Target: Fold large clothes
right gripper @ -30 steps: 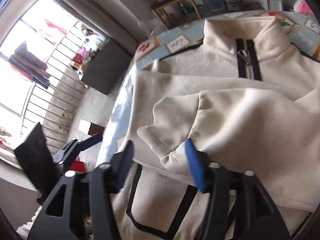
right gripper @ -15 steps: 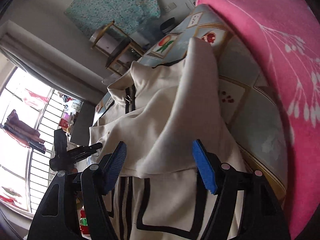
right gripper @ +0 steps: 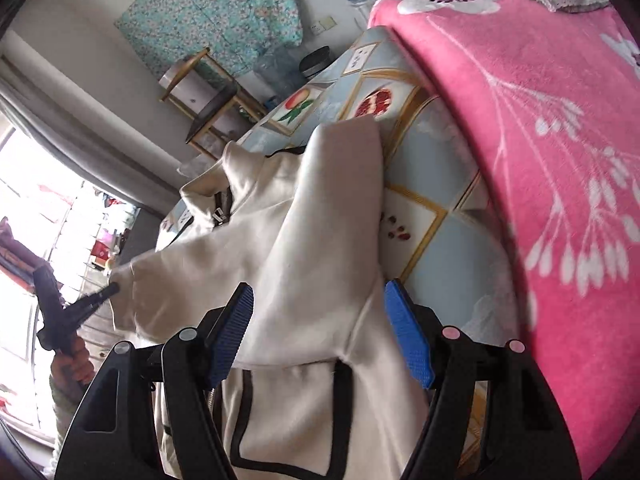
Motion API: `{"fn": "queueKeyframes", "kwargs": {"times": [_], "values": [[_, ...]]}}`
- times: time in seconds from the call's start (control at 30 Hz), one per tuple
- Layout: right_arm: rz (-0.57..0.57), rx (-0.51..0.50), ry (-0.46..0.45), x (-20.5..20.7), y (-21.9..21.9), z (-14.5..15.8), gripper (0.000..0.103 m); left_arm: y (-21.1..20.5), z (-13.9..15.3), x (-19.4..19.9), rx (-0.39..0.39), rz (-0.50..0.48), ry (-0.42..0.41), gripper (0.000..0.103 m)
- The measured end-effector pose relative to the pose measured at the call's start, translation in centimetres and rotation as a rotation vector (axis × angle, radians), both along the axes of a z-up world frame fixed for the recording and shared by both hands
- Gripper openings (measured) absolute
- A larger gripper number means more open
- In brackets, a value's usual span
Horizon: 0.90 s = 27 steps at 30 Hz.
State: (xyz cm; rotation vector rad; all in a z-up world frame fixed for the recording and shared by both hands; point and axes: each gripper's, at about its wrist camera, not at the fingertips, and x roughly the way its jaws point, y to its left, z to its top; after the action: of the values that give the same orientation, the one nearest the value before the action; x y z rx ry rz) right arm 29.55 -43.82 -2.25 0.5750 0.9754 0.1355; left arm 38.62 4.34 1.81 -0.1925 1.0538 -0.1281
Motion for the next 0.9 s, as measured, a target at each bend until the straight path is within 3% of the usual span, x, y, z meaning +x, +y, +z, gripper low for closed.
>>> {"fn": "queueKeyframes", "kwargs": {"times": [0.13,0.43,0.5,0.57,0.63,0.7,0.8,0.83,0.9], "values": [[-0.065,-0.029,0.063,1.6,-1.5,-0.4,0.067,1.8,-3.8,-0.4,-0.029,0.041,0.067,0.006],[-0.121,-0.017,0.122,8.2,-2.4,-1.9,0.052,2.0,-4.3,-1.8,0.022,0.022,0.037,0.006],[-0.109,-0.016,0.130,9.6,-1.9,-2.8,0.042,1.7,-4.5,-1.8,0.041,0.012,0.026,0.006],[-0.085,-0.045,0.129,10.4,-1.0,-3.2,0.019,1.7,-4.5,-1.8,0.046,0.005,0.016,0.006],[-0.100,-0.153,0.135,10.5,-0.2,-3.0,0.009,2.1,-4.6,-1.8,0.028,0.004,0.010,0.007],[-0.111,-0.237,0.126,10.4,0.5,-2.8,0.007,2.7,-4.5,-1.8,0.002,0.012,0.002,0.011],[-0.166,-0.396,0.127,10.0,1.1,-1.6,0.007,3.4,-3.4,-2.3,0.025,0.033,-0.061,0.011],[-0.197,-0.410,0.134,9.6,0.8,-1.0,0.007,3.7,-2.7,-2.6,0.026,0.039,-0.087,0.012],[-0.204,-0.298,0.123,8.6,-0.1,-0.2,0.010,4.2,-1.4,-3.4,0.019,0.039,-0.130,0.012]]}}
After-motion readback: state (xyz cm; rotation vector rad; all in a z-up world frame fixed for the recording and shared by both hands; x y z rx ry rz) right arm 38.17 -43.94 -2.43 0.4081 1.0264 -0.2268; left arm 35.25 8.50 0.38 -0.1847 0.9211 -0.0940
